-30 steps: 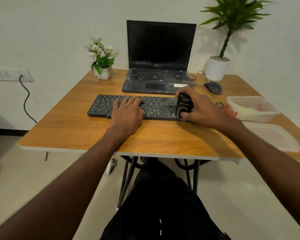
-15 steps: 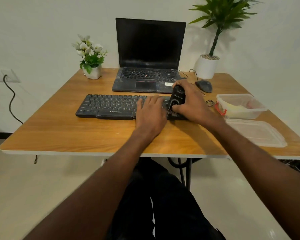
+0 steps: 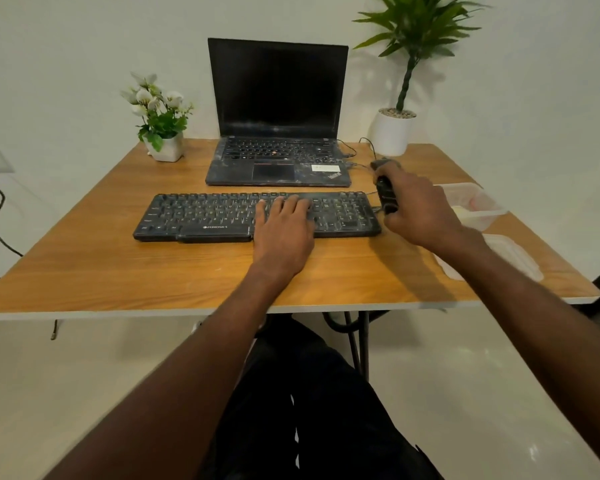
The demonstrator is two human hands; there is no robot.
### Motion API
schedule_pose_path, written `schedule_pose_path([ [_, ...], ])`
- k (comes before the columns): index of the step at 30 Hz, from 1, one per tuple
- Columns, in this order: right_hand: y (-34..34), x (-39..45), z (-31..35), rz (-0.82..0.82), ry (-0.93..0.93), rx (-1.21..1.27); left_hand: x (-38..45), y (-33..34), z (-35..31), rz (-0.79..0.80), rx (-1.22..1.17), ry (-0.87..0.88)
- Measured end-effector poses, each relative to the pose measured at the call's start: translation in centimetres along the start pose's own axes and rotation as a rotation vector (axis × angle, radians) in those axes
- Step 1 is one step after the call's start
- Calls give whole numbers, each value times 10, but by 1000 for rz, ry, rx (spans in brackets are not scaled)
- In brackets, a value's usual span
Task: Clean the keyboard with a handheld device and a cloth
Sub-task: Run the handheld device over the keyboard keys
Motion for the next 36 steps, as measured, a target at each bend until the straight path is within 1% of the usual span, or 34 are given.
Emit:
schedule_pose_path([
  [1,-2,0,1,-21,-6,-5,-1,0,0,3,-6,1],
  [4,1,-4,4,-62,-9,182,-2,-1,0,2,-15,-7],
  [5,3,-5,5,-48,-4,167,-2,-1,0,-1,-13,-7],
  [7,6,-7,3,-26,37,43,-2,-1,0,-6,-9,-3],
  [9,3,-9,0,-107,65,9,-3,-2,-1,-10,-14,-5],
  [10,2,-12,-1,-169,88,81,-3,-3,-1,-15,-15,-6],
  [12,5,-22,0,-291,207,441,-4,-5,-1,-40,-16,-8],
  [13,8,-27,1,-338,274,636,-5,-7,-2,-60,-20,-4],
  [14,14,-32,2,-367,325,778,-6,-9,-3,-82,-26,10],
  [18,25,-36,1,-368,420,1113,-13,-15,-14,-139,-120,172],
  [21,27,-31,-1,-394,523,1430,-19,-21,-23,-82,-262,258],
  [24,31,-28,1,-372,578,1610,-25,-23,-32,-28,-396,278],
  [26,33,-29,3,-360,600,1672,-26,-22,-37,-4,-466,249],
  [28,33,-31,2,-359,603,1680,-25,-20,-42,13,-527,219],
  [32,33,-36,1,-383,591,1637,-25,-17,-45,51,-580,238],
  [36,29,-40,5,-377,551,1554,-27,-19,-44,46,-591,268],
])
Point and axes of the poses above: each hand's wrist, its own x-axis towards the middle knuckle, its own y-axis out of the palm, z = x × y, the point moved 3 cm from there along x, towards the middle knuckle, and after that the axes turned 10 degrees about -y, right-handed, at the moved point
